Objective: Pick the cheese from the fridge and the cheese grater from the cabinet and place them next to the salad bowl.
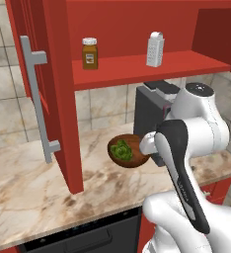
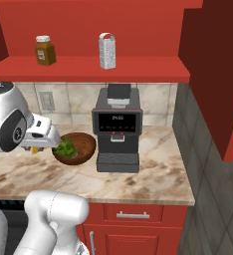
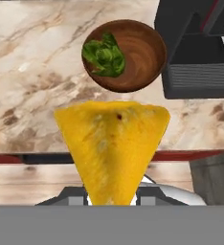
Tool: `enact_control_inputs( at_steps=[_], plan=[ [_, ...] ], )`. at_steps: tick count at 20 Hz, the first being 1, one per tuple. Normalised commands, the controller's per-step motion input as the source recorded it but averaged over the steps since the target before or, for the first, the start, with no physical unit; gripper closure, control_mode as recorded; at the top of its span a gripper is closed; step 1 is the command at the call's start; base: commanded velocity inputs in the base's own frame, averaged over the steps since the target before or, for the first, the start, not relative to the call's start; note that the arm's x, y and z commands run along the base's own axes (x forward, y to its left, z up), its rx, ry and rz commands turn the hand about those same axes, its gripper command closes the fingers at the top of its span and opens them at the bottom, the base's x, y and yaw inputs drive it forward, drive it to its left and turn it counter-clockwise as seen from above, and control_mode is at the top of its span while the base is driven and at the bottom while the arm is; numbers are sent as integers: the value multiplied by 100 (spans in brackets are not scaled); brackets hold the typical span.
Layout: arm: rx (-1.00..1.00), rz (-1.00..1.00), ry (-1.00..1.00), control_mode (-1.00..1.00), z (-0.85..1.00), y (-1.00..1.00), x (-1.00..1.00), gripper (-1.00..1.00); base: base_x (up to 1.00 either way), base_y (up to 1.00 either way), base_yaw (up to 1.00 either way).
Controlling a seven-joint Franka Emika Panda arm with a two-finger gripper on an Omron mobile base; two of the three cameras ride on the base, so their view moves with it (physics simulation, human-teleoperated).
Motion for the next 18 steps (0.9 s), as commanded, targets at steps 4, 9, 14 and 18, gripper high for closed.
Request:
enact_control_inputs(
  at_steps=[4, 9, 14, 18],
  plan=[
    [2, 6, -1, -100, -100, -1, -10, 100, 0, 0, 0],
    [0, 4, -6, -100, -66, 0, -9, 100, 0, 0, 0],
    [-1, 0, -2, -100, -18, -2, -7, 100, 0, 0, 0],
    [-2, -11, 0, -100, -8, -4, 4, 100, 0, 0, 0]
  ],
)
